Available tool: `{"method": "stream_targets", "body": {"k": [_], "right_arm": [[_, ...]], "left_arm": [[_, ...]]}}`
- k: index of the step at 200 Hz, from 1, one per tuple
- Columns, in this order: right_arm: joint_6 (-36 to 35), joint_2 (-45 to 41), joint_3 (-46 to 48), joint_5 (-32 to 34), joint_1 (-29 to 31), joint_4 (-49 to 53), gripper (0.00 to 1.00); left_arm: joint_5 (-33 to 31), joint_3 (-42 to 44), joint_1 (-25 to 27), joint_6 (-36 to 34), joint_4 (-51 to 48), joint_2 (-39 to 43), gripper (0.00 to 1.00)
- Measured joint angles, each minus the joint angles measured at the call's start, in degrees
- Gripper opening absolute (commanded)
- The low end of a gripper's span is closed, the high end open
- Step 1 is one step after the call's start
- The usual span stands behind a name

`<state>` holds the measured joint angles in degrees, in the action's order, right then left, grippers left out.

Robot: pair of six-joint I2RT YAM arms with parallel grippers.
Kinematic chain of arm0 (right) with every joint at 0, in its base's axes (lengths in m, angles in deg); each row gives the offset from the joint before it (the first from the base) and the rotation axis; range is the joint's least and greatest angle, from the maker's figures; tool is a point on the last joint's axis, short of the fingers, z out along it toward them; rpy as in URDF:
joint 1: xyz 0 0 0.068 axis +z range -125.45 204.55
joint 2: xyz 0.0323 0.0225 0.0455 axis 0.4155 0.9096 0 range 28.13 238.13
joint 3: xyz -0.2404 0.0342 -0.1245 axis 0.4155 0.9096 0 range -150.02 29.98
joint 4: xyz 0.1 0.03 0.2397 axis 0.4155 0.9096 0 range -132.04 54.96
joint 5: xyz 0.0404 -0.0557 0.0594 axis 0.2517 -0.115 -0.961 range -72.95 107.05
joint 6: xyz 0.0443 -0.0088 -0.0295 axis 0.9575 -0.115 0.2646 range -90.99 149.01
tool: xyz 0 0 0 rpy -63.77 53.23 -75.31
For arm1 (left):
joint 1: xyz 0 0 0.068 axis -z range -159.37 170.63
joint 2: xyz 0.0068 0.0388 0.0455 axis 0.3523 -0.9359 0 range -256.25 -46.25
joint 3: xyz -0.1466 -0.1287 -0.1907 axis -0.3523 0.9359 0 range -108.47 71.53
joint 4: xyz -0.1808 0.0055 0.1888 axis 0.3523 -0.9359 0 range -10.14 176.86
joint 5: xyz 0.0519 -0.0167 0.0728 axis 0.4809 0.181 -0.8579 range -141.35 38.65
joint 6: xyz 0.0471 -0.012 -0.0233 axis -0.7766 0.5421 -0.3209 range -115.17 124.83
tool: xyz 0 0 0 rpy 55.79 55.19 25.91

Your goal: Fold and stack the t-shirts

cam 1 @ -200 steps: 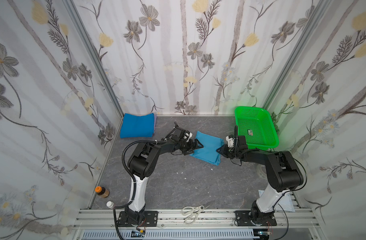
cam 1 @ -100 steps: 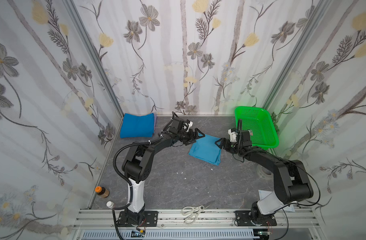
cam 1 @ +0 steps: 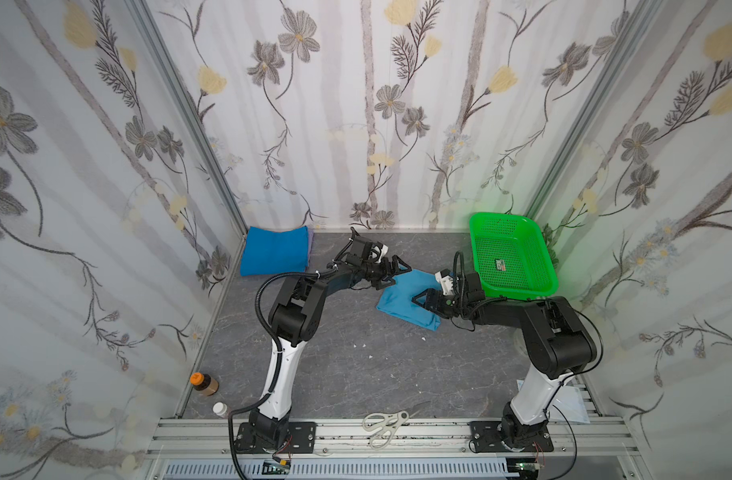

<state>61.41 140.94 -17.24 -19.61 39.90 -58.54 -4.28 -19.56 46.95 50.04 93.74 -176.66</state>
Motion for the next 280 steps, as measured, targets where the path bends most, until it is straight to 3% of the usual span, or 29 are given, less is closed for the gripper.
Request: {"method": "stream_targets", "body": {"k": [50, 88, 141, 201, 280], "right_arm": [[0.5, -5.0, 0.3, 0.9, -1.7, 2.5, 0.86], [-0.5, -8.2, -1.8, 1.4, -3.1, 5.0, 0.88], [-1.2, -0.6, -7.1, -0.8, -3.8, 5.6, 0.88], [-1.2, 3.5, -6.9, -0.7, -5.2, 6.3, 0.89], [-3.1, 7.6, -8.2, -2.1, -5.4, 2.0, 0.89]], "left_arm": [[-0.4, 0.5, -1.5, -0.3, -1.0, 1.2, 1.00], [-0.3, 0.7, -3.0, -5.3, -4.4, 5.3, 1.00], [-1.1, 2.6, -3.3, -9.3, -11.4, 3.4, 1.00], [-0.3, -0.7, -2.1, -14.8, -17.1, 0.9, 1.00], [5.4, -0.1, 0.4, -16.0, -13.7, -0.8, 0.97]]}}
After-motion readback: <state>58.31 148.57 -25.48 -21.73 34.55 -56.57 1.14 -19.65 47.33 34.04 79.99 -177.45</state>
